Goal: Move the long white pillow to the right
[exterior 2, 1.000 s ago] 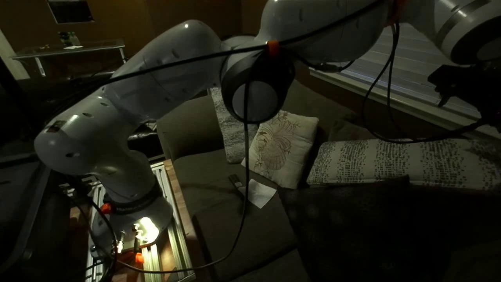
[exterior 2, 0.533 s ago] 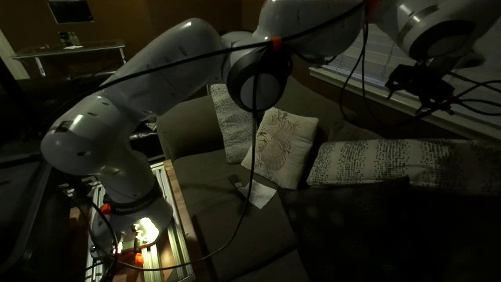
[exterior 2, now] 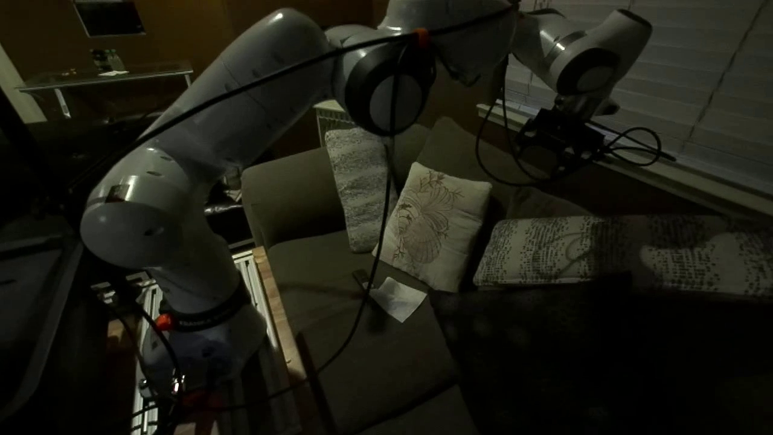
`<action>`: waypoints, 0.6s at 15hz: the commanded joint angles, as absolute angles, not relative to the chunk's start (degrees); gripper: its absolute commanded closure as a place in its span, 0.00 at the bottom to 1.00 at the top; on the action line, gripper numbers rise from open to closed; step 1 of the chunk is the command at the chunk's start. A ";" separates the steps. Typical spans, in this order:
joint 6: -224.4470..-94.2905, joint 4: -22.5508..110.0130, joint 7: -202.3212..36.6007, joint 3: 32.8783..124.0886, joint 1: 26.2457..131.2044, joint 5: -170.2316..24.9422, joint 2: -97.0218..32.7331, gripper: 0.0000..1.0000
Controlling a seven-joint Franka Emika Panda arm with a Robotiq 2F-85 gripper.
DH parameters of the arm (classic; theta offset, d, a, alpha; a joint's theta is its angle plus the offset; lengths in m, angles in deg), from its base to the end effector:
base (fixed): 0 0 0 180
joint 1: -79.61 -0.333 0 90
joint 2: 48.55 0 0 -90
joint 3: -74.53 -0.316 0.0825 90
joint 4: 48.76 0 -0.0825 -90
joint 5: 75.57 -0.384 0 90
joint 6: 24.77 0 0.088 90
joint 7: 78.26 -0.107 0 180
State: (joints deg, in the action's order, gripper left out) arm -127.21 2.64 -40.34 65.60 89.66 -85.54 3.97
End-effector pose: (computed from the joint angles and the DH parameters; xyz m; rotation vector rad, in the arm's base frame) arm 0.7776 -0.0490 0.3459 -2.7530 -0.7671 -0.1229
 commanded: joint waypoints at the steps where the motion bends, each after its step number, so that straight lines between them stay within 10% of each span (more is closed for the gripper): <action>1: -126.61 16.37 -36.41 65.96 88.94 -83.46 -5.52 0.00; 9: -132.36 24.39 -38.03 68.58 87.13 -81.25 -10.13 0.00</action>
State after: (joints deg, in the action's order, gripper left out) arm -132.67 24.68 -38.07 68.42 87.25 -81.14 -10.21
